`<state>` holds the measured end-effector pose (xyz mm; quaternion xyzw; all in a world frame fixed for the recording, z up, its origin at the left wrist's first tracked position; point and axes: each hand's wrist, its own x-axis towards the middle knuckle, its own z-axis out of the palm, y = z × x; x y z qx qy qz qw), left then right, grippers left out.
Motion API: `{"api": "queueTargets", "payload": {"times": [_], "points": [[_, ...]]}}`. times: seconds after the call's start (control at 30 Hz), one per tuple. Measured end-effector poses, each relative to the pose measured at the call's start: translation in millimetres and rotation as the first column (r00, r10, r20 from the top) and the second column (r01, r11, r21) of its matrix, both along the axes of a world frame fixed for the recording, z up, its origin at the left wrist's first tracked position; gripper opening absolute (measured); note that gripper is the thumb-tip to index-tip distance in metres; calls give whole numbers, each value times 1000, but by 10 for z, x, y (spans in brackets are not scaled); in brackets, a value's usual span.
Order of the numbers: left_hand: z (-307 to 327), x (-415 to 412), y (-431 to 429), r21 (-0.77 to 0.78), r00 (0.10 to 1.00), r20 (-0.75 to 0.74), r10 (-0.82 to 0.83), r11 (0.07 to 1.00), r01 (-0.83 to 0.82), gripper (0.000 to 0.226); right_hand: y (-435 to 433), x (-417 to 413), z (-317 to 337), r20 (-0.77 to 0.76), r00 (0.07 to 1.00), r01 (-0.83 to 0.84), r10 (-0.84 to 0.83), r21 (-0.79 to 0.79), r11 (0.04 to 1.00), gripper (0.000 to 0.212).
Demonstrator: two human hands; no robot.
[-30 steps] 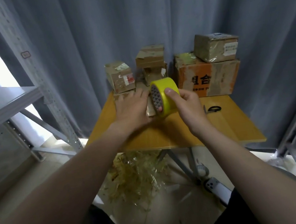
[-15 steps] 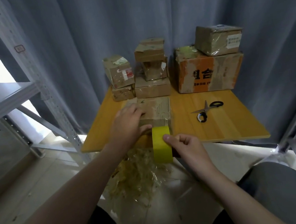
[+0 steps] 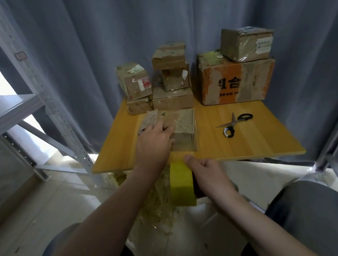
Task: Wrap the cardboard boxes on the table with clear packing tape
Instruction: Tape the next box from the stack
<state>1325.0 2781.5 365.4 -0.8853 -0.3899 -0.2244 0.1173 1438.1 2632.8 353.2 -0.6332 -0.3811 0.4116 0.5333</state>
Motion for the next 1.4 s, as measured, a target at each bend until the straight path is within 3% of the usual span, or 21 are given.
{"api": "queueTargets", "payload": {"times": [0.2, 0.3, 0.33, 0.37, 0.4, 0.43, 0.47, 0.5, 0.57, 0.67, 0.73, 0.8, 0.87, 0.97, 1.07, 1.13, 1.27, 1.4], "points": [[28, 43, -71, -104, 999, 35, 13, 995, -9, 55, -5, -30, -50, -92, 995, 27, -28, -18, 999, 52], [119, -45, -224, -107, 973, 179, 144, 986, -127, 40, 17, 10, -61, -49, 999, 17, -19, -34, 999, 55], [183, -96, -290, -171, 952, 233, 201, 972, -163, 28, 14, 25, -62, -32, 999, 8, -9, -38, 999, 53], [248, -134, -359, -344, 936, 234, 262, 923, -173, 26, 4, 34, -47, -29, 1000, -4, 3, -39, 999, 54], [304, -146, -440, -597, 935, 175, 309, 788, -149, 37, 6, 43, -52, -42, 999, -19, 17, -38, 999, 60], [334, -141, -523, -825, 937, 129, 324, 559, -80, 48, 5, 52, -48, -51, 998, -33, 30, -46, 998, 68], [353, -121, -597, -944, 938, 99, 331, 329, -16, 54, 4, 61, -32, -50, 998, -45, 42, -53, 998, 77], [345, -100, -649, -985, 933, 97, 346, 165, 41, 53, -9, 71, -11, -32, 998, -64, 62, -61, 996, 78], [283, -69, -668, -981, 882, 189, 431, 37, 192, 32, -38, 105, 45, 50, 991, -116, 121, -92, 989, 70], [188, -27, -607, -933, 796, 316, 517, 17, 360, 21, -10, 328, 187, 346, 934, -56, 94, -119, 991, 61], [175, -2, -570, -928, 790, 320, 523, 6, 371, 29, 146, 656, 217, 569, 819, 124, -73, -52, 991, 49], [187, 19, -557, -934, 811, 298, 504, -22, 357, 34, 344, 1022, 206, 698, 680, 274, -222, 38, 961, 31], [195, 37, -530, -937, 823, 280, 495, -46, 347, 38, 533, 1354, 173, 777, 603, 332, -178, -42, 942, 42], [173, 77, -466, -942, 829, 259, 496, -59, 330, 42, 749, 1668, 175, 792, 609, 355, -35, -233, 905, 71], [116, 95, -404, -947, 833, 238, 500, -69, 312, 33, 928, 1874, 171, 743, 654, 329, 143, -450, 831, 83], [90, 86, -364, -946, 840, 230, 491, -91, 312, 38, 965, 1910, 153, 721, 652, 292, 233, -523, 801, 77], [13, 74, -297, -951, 843, 223, 489, -79, 298, 44, 829, 1839, 184, 744, 632, 285, 216, -483, 828, 59], [33, 47, -352, -947, 848, 225, 480, -97, 306, 40, 625, 1698, 395, 767, 554, 289, 325, -543, 789, 53]]}}
